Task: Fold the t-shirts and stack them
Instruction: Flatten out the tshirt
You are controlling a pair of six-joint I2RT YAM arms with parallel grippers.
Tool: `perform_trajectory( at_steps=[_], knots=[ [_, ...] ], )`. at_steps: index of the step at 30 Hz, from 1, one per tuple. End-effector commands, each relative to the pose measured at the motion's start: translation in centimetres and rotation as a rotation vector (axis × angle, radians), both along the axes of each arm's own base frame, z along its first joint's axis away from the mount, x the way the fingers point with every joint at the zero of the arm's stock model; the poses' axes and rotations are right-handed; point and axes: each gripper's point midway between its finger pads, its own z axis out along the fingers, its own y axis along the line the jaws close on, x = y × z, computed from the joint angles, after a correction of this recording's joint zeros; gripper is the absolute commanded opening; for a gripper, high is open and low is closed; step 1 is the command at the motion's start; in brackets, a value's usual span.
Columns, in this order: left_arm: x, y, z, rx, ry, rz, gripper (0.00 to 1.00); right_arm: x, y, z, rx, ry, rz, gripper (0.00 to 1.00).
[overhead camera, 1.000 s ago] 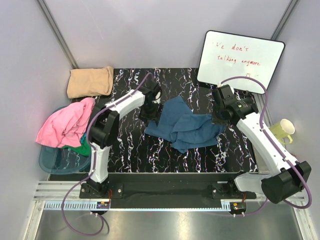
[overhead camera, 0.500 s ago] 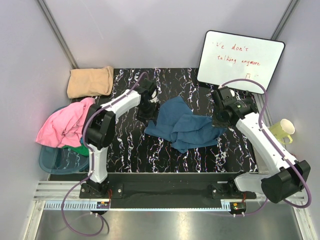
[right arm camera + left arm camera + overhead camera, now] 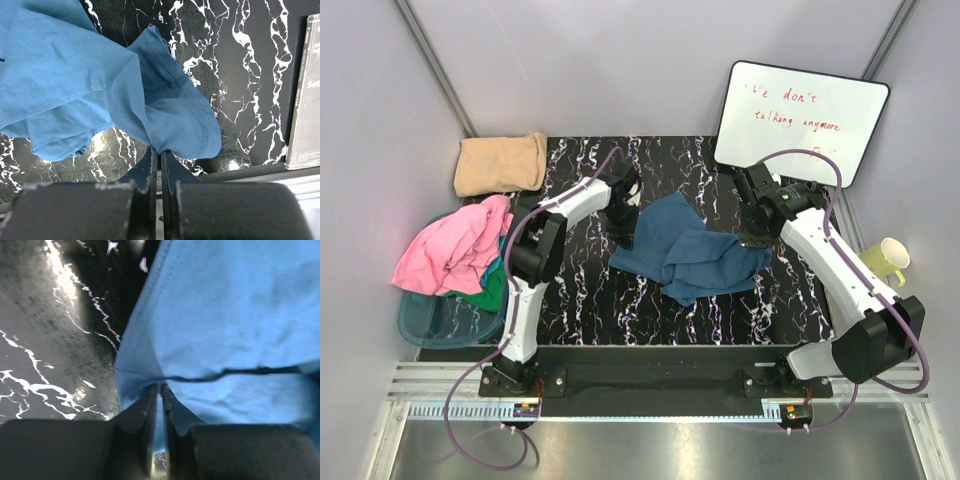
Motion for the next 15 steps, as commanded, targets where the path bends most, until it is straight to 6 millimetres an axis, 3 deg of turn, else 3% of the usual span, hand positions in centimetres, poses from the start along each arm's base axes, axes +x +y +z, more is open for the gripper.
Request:
perform_trajectory(
  at_steps=[1, 4, 8, 11, 12, 13, 15],
  knots=[
    [1.5, -0.8, 1.5, -0.041, -0.052, -0.001, 0.35, 1.4, -0.3, 1.7, -0.024, -0.056, 0.008, 0.0],
    [1.9, -0.5, 2.4, -0.031, -0.08, 0.006, 0.47, 1.5, -0.3, 1.7, -0.023, -0.058, 0.014, 0.0],
    [2.1, -0.5, 2.4, -0.03, -0.081, -0.001, 0.46, 1.8, -0.2, 1.5, -0.02, -0.067, 0.022, 0.0],
    [1.8, -0.6, 1.5, -0.028, -0.049, -0.012, 0.28, 2.1, -0.3, 1.7, -0.022, -0.076, 0.023, 0.0],
    [1.6, -0.6, 1.0, -0.026, -0.035, -0.015, 0.07, 2.1, -0.3, 1.6, -0.024, -0.074, 0.026, 0.0],
    [1.5, -0.5, 0.8, -0.022, -0.031, -0.016, 0.0, 2.2, -0.3, 1.6, -0.025, -0.076, 0.028, 0.0],
    [1.6, -0.1, 0.9, -0.002, -0.036, -0.013, 0.0, 2.2, -0.3, 1.6, -0.029, -0.076, 0.031, 0.0]
  ],
)
